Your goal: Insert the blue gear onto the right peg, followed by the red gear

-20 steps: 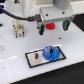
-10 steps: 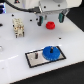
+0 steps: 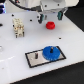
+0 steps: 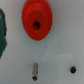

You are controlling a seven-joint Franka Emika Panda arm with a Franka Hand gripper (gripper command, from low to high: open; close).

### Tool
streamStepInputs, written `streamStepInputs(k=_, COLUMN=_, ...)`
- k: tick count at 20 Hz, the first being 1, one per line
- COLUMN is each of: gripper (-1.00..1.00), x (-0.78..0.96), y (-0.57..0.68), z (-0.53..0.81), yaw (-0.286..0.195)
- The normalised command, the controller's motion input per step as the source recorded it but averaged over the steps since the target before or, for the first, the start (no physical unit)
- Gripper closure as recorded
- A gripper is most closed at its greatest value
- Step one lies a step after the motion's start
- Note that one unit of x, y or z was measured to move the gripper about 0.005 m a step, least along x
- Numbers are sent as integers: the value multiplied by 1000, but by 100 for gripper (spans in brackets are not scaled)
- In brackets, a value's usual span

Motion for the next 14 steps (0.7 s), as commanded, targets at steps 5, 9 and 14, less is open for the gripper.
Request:
streamStepInputs(k=5, gripper=-100, x=-214, y=217, z=-338, yaw=0)
streamStepInputs(k=9, gripper=-100, x=-165, y=117, z=-349, yaw=0)
streamStepInputs(k=14, gripper=-100, x=-229, y=20, z=-351, yaw=0)
